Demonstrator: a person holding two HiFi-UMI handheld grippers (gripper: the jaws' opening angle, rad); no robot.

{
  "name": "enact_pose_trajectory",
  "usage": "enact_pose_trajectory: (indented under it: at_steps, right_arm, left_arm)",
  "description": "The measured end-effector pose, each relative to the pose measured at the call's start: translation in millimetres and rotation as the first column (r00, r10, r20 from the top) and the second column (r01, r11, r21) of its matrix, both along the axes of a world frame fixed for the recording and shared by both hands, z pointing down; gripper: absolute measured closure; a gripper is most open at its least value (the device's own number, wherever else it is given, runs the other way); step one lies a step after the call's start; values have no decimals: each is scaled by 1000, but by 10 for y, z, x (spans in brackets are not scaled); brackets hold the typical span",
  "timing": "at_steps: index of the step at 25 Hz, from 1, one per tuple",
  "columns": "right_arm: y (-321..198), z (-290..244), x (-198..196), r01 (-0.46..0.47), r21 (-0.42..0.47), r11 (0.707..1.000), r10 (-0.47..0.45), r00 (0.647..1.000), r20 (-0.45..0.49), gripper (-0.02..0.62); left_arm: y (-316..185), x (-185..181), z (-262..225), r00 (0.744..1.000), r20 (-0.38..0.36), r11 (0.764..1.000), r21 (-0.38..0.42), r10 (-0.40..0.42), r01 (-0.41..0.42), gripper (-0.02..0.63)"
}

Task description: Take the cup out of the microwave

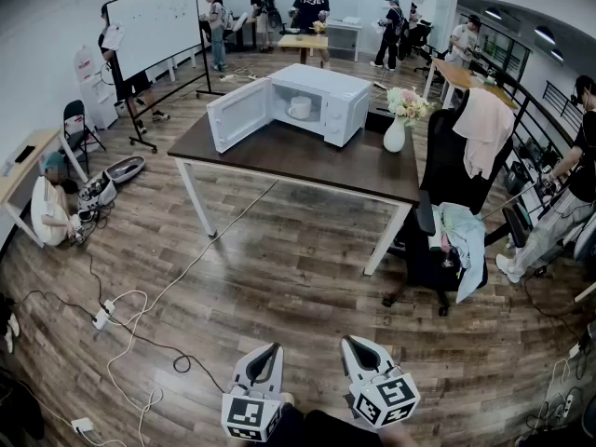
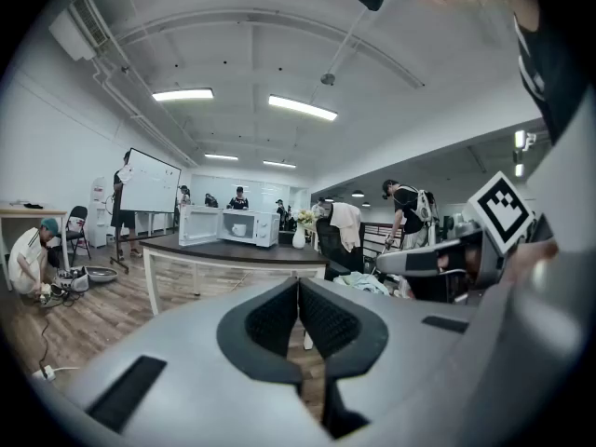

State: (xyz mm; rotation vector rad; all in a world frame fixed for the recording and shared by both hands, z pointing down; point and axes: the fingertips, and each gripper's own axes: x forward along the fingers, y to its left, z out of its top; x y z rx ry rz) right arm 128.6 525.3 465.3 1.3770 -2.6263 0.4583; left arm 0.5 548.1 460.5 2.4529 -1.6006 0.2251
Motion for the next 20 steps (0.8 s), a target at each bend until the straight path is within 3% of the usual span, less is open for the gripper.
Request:
enact_pose_trajectory:
  at_steps: [9, 20]
  right_arm:
    - [647, 76, 254, -12, -5, 1000, 12, 1000, -16, 600]
    - [941, 64, 316, 1, -26, 1000, -1, 1000, 1, 600]
  left_arm:
    - [659, 287, 74, 1000, 9, 1000, 18, -10, 10, 600]
    - [950, 305, -29, 998, -19, 997, 31, -68, 68, 600]
